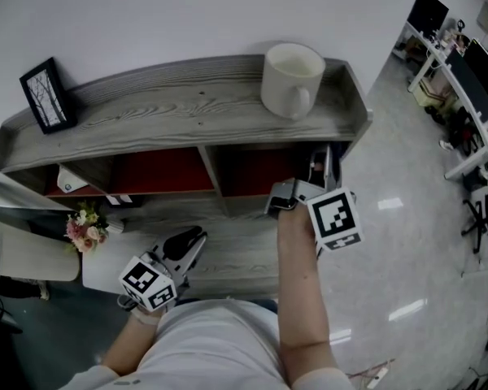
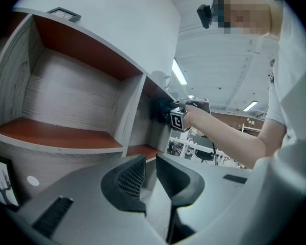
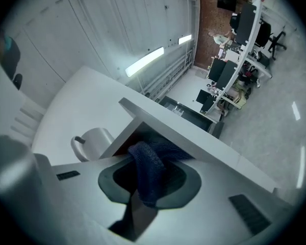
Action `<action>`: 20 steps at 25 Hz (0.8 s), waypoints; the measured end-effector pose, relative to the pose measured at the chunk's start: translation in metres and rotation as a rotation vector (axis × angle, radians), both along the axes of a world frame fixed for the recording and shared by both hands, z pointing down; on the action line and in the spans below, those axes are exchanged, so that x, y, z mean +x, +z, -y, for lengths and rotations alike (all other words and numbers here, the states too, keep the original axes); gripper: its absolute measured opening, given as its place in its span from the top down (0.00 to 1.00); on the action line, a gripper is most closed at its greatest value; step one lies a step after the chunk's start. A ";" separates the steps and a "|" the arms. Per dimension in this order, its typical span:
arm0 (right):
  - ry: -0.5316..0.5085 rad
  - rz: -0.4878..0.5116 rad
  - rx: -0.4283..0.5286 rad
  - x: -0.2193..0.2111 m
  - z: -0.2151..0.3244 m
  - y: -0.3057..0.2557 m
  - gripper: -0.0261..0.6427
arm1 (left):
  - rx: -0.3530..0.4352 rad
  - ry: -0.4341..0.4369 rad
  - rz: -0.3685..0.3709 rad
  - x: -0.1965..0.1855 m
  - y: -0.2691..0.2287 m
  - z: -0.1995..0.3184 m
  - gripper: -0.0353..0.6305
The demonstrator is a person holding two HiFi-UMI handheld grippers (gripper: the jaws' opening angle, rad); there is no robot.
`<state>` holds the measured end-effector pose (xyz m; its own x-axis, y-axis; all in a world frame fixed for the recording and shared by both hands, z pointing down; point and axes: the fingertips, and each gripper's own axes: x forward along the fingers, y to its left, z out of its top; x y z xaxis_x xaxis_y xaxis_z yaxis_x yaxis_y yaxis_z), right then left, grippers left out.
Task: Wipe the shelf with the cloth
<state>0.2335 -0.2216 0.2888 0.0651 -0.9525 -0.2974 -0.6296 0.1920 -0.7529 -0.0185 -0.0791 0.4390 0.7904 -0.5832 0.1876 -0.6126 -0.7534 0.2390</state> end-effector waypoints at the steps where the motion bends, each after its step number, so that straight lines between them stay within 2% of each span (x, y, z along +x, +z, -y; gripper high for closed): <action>1: -0.007 0.029 0.002 0.000 0.005 0.002 0.85 | 0.000 -0.009 0.001 -0.002 0.000 0.000 0.87; 4: -0.010 0.132 -0.021 0.005 0.022 0.019 0.85 | -0.003 -0.032 0.006 -0.008 0.001 0.001 0.87; 7: 0.002 0.186 -0.040 0.009 0.039 0.039 0.85 | 0.000 -0.051 0.007 -0.011 -0.001 0.001 0.87; 20: 0.032 0.233 -0.176 0.014 0.071 0.118 0.85 | -0.010 -0.110 0.021 -0.026 0.003 0.000 0.87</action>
